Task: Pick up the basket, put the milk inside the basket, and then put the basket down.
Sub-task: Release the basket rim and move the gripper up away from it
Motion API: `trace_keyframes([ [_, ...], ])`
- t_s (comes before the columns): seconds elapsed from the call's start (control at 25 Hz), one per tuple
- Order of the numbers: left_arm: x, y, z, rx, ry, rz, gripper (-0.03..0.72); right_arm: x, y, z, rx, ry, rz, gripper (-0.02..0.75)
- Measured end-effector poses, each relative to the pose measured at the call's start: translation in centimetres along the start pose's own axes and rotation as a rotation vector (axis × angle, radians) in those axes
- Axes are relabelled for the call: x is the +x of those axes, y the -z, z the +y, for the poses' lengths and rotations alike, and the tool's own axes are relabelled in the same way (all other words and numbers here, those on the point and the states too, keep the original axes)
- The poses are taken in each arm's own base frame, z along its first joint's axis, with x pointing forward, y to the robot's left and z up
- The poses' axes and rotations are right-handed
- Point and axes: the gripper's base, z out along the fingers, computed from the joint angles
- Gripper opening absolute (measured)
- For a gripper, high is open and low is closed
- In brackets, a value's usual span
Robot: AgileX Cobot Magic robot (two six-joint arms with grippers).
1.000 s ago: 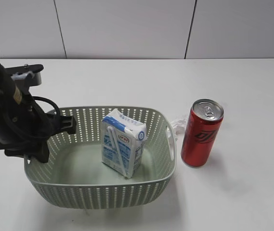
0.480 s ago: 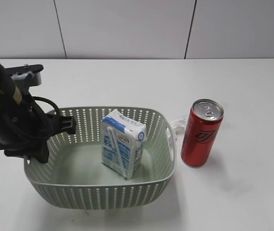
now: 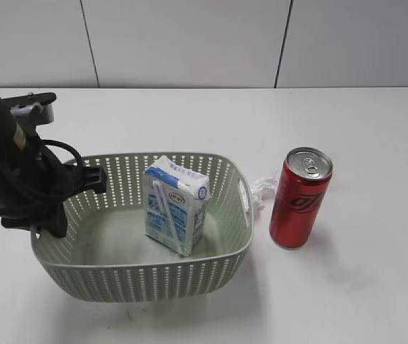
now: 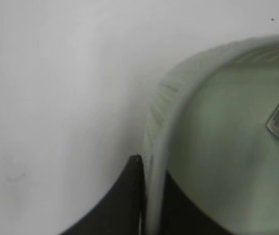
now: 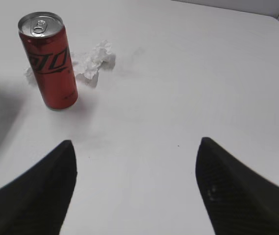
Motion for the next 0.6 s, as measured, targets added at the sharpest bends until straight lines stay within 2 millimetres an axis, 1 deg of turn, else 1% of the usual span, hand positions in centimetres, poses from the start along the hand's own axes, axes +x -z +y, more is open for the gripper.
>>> trace_keyframes([
  [0.12, -0.6, 0.2, 0.3, 0.006, 0.003, -0.013, -0.001, 0.0, 0.0, 0.0, -0.001, -0.001, -0.003, 0.592],
  [0.28, -2.6, 1.6, 0.4, 0.036, 0.005, -0.072, -0.001, 0.0, 0.0, 0.0, -0.001, -0.001, -0.003, 0.592],
  [0.4, -5.1, 3.0, 0.5, 0.062, 0.005, -0.148, -0.001, 0.0, 0.0, 0.0, -0.002, -0.001, -0.003, 0.592],
  [0.48, -6.9, 3.6, 0.6, 0.068, 0.009, -0.180, -0.001, 0.0, 0.0, 0.0, -0.002, -0.001, -0.003, 0.592],
  [0.6, -9.7, 3.4, 0.3, 0.064, 0.001, -0.201, -0.001, 0.0, 0.0, 0.0, -0.002, -0.001, -0.003, 0.592],
])
